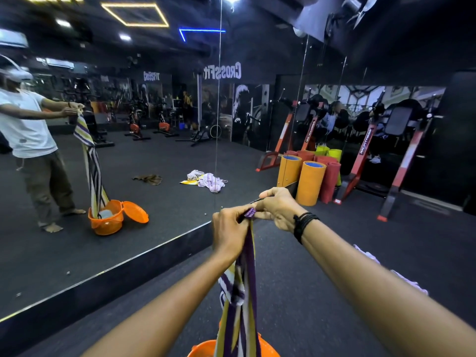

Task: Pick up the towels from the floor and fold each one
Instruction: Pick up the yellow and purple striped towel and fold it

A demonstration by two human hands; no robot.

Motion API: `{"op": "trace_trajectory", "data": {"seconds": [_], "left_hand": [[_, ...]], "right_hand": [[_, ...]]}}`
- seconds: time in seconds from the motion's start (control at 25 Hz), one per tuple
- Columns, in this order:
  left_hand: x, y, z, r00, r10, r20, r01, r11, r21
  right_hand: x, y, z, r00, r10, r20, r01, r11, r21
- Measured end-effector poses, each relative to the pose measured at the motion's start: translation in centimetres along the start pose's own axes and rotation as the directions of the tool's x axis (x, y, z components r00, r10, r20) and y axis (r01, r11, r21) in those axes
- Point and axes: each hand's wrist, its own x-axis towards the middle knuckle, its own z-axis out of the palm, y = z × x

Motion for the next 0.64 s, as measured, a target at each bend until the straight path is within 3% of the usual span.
{"op": "trace_trajectory", "data": {"seconds": [0.12, 0.24, 0.44, 0.64], "left_hand": [[1.2, -0.2, -0.3, 0.986, -0.16, 0.051, 0.167, 0.967, -0.194], [2.9, 0.1, -1.4, 0.961, -0.205, 0.188, 0.264, 0.884, -0.386], [5.7, 2.1, -4.5, 0.913, -0.103, 0.394, 0.281, 0.86, -0.425], [6.7, 3.9, -6.4, 0.876, -0.015, 0.482, 0.257, 0.86, -0.441]], "right_hand": [[-0.7, -0.4, -1.5, 0.979, -0.017, 0.203, 0.048, 0.988, -0.148], [-0.9, -0.2, -3.4, 0.895, -0.192, 0.404, 0.335, 0.885, -0.323], [-0.8, 0.1, -3.5, 0.785, -0.424, 0.452, 0.576, 0.767, -0.282], [-1.6, -0.5, -2.7, 0.748, -0.458, 0.48, 0.61, 0.759, -0.227]]}}
